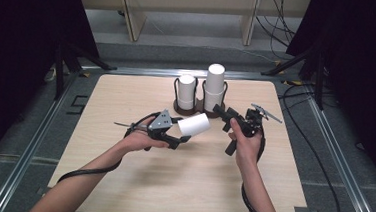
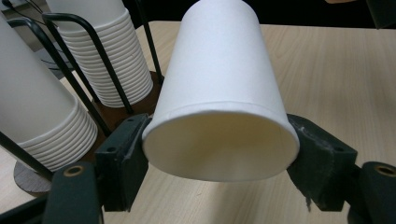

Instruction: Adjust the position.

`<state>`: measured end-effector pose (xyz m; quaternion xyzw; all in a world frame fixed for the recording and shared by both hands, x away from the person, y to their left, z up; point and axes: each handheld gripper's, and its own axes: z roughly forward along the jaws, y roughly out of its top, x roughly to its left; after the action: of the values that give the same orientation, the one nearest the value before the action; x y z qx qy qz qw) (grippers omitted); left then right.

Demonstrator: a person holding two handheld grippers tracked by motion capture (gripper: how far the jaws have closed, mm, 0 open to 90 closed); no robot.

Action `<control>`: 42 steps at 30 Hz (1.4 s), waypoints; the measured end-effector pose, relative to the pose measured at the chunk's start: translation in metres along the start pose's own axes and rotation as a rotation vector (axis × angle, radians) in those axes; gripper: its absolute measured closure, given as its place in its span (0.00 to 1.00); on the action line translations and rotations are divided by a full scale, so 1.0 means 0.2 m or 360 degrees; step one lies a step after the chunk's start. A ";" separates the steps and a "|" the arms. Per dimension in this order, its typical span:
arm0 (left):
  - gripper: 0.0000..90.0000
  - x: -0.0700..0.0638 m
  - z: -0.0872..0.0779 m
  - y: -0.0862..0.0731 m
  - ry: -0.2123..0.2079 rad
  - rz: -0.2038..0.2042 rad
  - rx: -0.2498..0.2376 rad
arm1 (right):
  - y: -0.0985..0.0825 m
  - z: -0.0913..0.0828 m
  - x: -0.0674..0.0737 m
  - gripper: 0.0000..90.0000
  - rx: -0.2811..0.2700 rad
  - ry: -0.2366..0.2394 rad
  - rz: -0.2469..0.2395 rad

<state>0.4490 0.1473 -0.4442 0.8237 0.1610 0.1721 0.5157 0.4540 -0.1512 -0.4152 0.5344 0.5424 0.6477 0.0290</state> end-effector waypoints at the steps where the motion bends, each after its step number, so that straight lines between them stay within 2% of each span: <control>1: 0.29 0.00 0.00 0.00 -0.0006 0.0004 0.0004 | 0.00 0.00 -0.01 0.18 -0.0006 -0.0002 -0.0035; 5: 0.30 0.01 -0.01 0.01 -0.0056 0.0021 0.0016 | 0.00 -0.02 -0.02 0.18 0.0013 -0.0015 -0.0087; 8: 0.30 0.03 -0.02 0.02 -0.0054 0.0062 0.0050 | 0.00 -0.03 -0.02 0.19 0.0022 -0.0019 -0.0137; 11: 0.30 0.04 -0.04 0.03 -0.0069 0.0091 0.0087 | 0.01 -0.04 -0.03 0.19 0.0045 -0.0078 -0.0166; 12: 0.30 0.05 -0.05 0.04 -0.0074 0.0102 0.0100 | 0.01 -0.04 -0.03 0.19 0.0045 -0.0066 -0.0197; 14: 0.30 0.06 -0.06 0.05 -0.0073 0.0107 0.0105 | 0.01 -0.05 -0.04 0.19 0.0064 -0.0098 -0.0212; 16: 0.30 0.07 -0.06 0.05 -0.0076 0.0108 0.0112 | 0.00 -0.06 -0.06 0.19 0.0062 -0.0099 -0.0254; 18: 0.30 0.09 -0.07 0.06 -0.0085 0.0127 0.0128 | -0.01 -0.06 -0.06 0.19 0.0083 -0.0098 -0.0228; 19: 0.30 0.09 -0.07 0.07 -0.0105 0.0117 0.0136 | -0.01 -0.07 -0.07 0.19 0.0078 -0.0105 -0.0272; 23: 0.30 0.10 -0.08 0.08 -0.0115 0.0158 0.0156 | -0.02 -0.07 -0.08 0.20 0.0108 -0.0125 -0.0301; 30: 0.30 0.13 -0.10 0.08 -0.0131 0.0177 0.0198 | -0.02 -0.08 -0.10 0.23 0.0135 -0.0145 -0.0379; 34: 0.30 0.15 -0.11 0.09 -0.0140 0.0203 0.0230 | -0.03 -0.08 -0.12 0.24 0.0171 -0.0171 -0.0477; 35: 0.30 0.15 -0.12 0.09 -0.0151 0.0211 0.0245 | -0.03 -0.09 -0.11 0.25 0.0205 -0.0185 -0.0484; 37: 0.30 0.16 -0.12 0.10 -0.0148 0.0233 0.0257 | -0.04 -0.08 -0.11 0.26 0.0222 -0.0177 -0.0530; 38: 0.30 0.16 -0.12 0.10 -0.0157 0.0222 0.0255 | -0.04 -0.08 -0.10 0.26 0.0227 -0.0187 -0.0498; 39: 0.30 0.16 -0.12 0.11 -0.0161 0.0230 0.0259 | -0.04 -0.08 -0.11 0.25 0.0248 -0.0200 -0.0580; 42: 0.30 0.16 -0.13 0.11 -0.0158 0.0239 0.0261 | -0.04 -0.08 -0.12 0.24 0.0268 -0.0215 -0.0617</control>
<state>0.4682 0.1728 -0.4093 0.8804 0.0867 0.1554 0.4396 0.4470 -0.1733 -0.4345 0.4627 0.6841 0.5450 0.1445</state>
